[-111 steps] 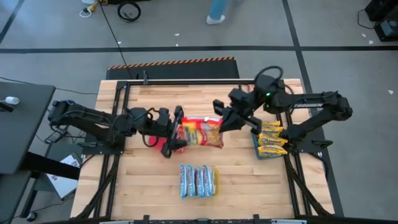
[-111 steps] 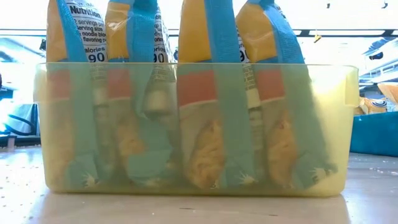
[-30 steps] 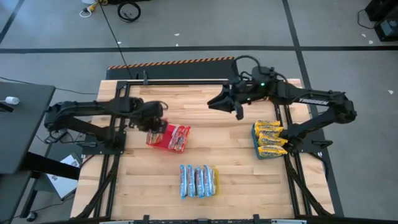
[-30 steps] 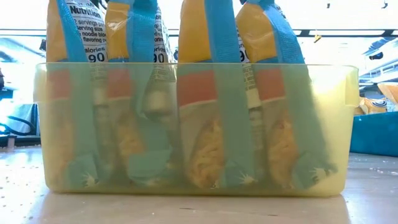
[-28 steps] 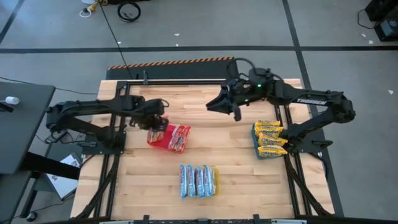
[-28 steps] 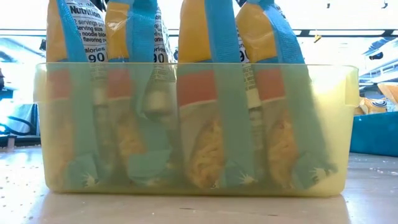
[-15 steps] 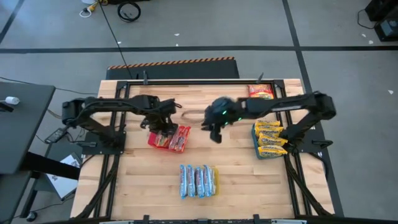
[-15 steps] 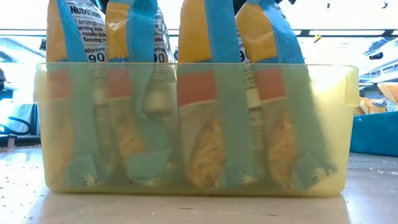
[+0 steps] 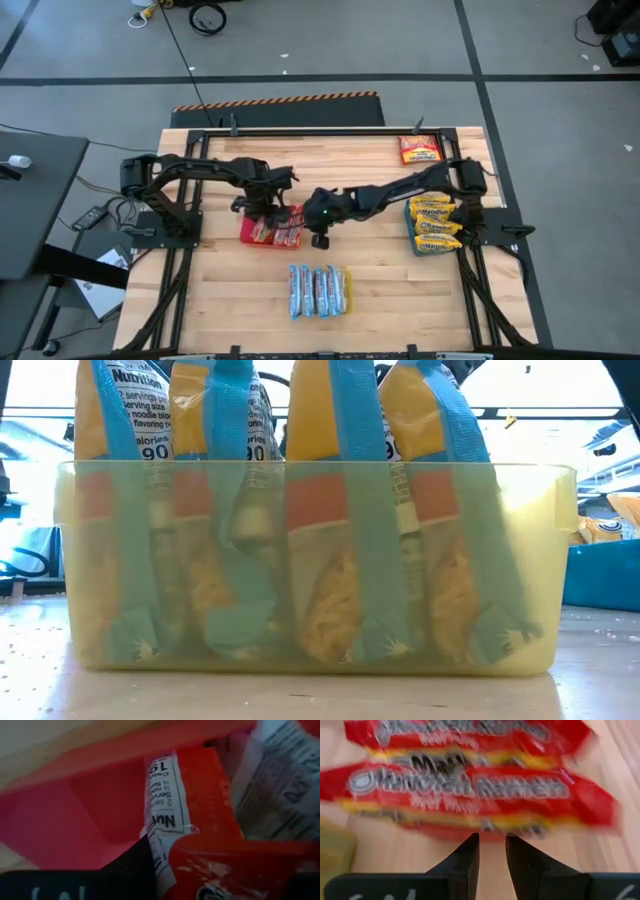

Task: Sort Maruchan noodles
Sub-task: Put the red noodle pack into the red bin

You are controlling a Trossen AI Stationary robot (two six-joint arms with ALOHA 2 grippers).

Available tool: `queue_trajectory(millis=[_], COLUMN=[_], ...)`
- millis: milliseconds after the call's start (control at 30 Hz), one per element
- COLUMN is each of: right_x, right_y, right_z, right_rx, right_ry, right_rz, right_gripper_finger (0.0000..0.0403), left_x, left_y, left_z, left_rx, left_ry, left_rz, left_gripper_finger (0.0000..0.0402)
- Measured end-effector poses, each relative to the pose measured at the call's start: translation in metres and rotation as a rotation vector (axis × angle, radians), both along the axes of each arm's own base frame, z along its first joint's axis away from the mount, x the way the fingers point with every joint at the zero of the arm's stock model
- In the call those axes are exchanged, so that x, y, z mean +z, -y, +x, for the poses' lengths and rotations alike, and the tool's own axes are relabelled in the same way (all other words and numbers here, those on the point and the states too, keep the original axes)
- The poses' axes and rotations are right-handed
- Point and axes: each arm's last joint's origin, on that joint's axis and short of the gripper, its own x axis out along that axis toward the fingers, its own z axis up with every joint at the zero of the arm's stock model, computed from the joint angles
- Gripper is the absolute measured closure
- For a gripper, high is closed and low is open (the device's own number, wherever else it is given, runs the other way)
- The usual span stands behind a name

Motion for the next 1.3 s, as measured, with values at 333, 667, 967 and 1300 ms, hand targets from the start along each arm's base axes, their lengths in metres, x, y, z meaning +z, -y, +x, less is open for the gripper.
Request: queue_trajectory(millis=[333,667,967,1300], right_x=[-0.023,-0.022,-0.022,-0.022], right_y=[-0.006,-0.011,-0.014,-0.015], right_z=[0.018,0.018,0.018,0.018], right_rx=[0.015,0.048,0.014,-0.023], right_ry=[0.008,0.003,0.000,-0.004], right_rz=[-0.009,-0.027,-0.056,-0.017], right_gripper_finger=[0.0302,0.0302,0.0302,0.0302], left_x=[-0.001,0.005,0.022,0.024], left_y=[0.003,0.004,0.005,0.006], left_z=[0.008,0.006,0.005,0.006], left_rx=[0.018,0.020,0.029,0.008], left_ry=[0.050,0.072,0.098,0.104], left_rz=[0.021,0.012,0.031,0.046], left_gripper_finger=[0.0212,0.0189,0.0188,0.0187])
